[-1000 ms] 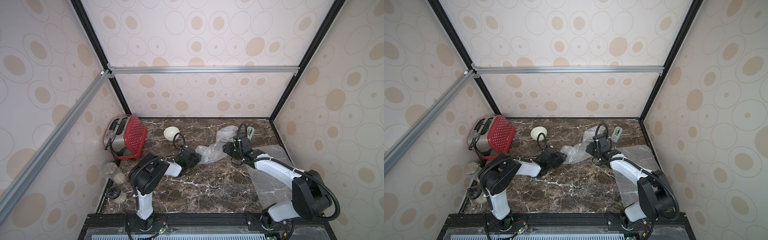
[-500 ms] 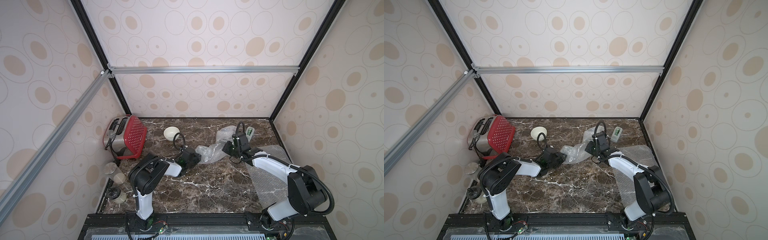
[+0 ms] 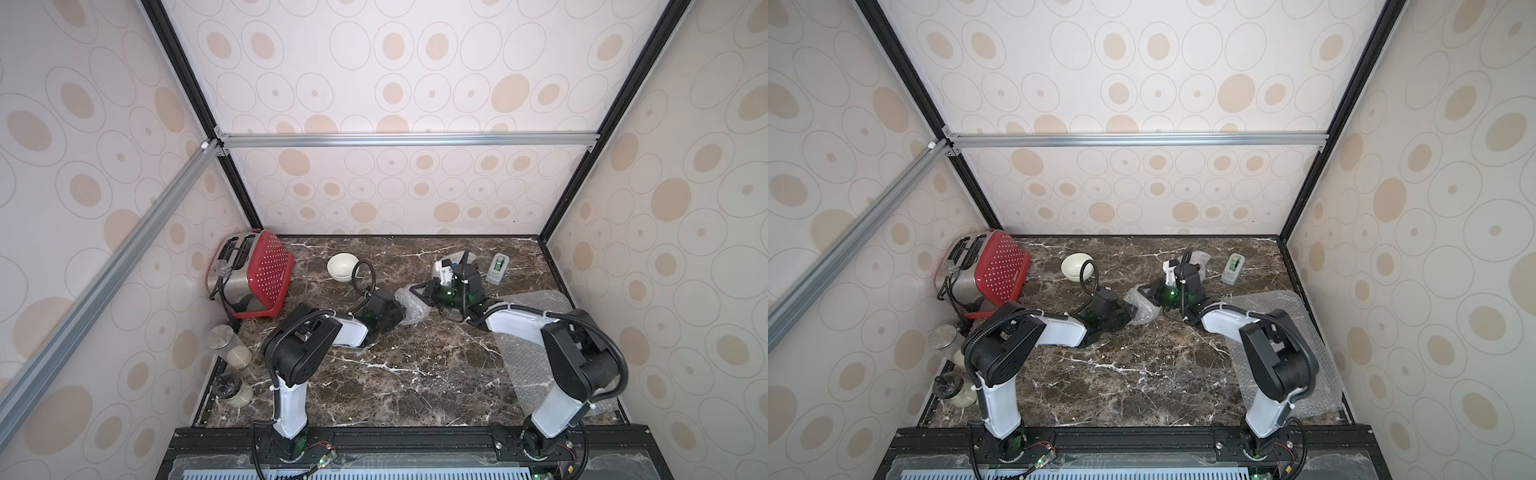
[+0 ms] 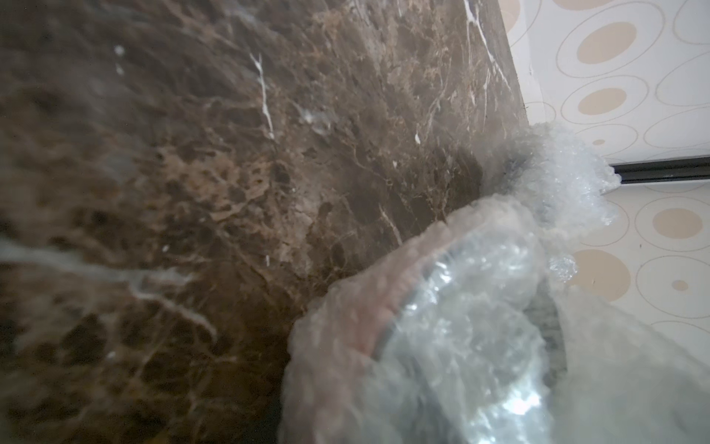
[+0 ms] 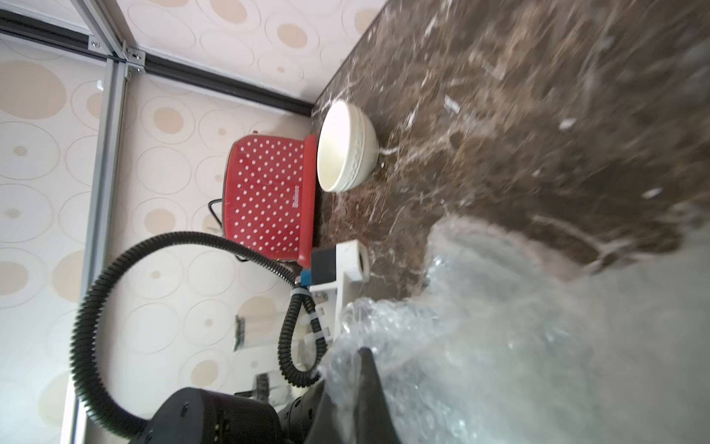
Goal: Wrap bowls in bubble wrap
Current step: Wrap the bowl in bubble wrap.
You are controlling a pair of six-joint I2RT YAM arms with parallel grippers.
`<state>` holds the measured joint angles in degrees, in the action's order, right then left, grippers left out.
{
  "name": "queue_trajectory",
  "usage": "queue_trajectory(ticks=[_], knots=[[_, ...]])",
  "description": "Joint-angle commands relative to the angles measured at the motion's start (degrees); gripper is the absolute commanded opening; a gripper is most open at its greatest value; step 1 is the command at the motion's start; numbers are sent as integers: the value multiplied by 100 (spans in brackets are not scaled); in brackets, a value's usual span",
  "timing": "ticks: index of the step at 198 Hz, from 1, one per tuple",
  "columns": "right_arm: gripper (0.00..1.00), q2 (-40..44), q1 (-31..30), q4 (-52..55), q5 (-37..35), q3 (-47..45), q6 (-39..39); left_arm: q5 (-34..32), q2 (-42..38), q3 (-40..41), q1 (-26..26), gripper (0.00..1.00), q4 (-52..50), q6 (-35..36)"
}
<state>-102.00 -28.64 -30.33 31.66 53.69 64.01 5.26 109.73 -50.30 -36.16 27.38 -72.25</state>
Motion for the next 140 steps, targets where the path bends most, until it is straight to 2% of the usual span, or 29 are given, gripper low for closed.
queue_trajectory(ticks=[1, 26, 42, 60, 79, 108, 122, 140], knots=[[0, -545, -187, -1460, 745, 72, 1113, 84, 127, -208, -49, 35, -266, 174], [0, -933, -298, -1543, 729, -52, 1178, 88, 127, -208, -49, 35, -307, 220], [0, -908, -294, -1113, 625, -155, 903, 107, 127, -200, -49, 35, -312, 247], [0, -778, -294, -161, 498, -54, 383, 115, 136, -208, -49, 36, -303, 264], [0, -604, -300, 1365, 276, 275, -397, 140, 121, -269, -49, 36, -360, 329], [0, -316, -360, 3410, -659, 755, -1530, 131, 12, -322, -49, 37, -441, 447], [0, -388, -371, 3892, -887, 958, -1802, 133, -46, -313, -49, 38, -459, 508], [0, -556, -442, 4014, -966, 1115, -1903, 148, -113, -288, -48, 40, -470, 549]])
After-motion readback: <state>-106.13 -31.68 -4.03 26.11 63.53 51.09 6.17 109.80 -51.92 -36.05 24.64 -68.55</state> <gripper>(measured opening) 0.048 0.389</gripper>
